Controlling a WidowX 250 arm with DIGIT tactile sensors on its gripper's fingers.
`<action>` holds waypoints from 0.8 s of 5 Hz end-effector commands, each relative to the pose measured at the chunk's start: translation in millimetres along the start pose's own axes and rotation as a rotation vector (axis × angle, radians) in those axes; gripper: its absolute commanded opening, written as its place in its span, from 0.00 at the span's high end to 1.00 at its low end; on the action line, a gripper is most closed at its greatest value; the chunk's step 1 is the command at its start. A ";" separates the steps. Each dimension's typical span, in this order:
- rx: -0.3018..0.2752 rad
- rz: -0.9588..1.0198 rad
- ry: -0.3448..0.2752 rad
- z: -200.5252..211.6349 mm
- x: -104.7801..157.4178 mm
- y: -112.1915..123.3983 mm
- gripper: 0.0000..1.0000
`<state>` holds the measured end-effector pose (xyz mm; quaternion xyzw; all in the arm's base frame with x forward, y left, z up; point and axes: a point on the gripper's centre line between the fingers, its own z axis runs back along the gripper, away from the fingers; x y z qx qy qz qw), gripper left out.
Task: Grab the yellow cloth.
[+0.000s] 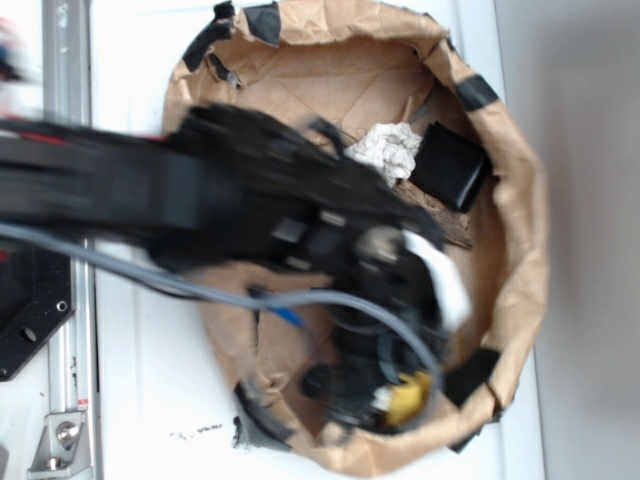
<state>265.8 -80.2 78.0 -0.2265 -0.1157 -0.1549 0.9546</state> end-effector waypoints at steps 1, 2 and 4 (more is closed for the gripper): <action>0.166 0.045 -0.078 86.3 -12.5 -13.9 1.00; 0.287 0.121 0.110 109.7 3.1 -11.0 1.00; 0.366 0.292 0.124 108.3 15.6 -21.4 1.00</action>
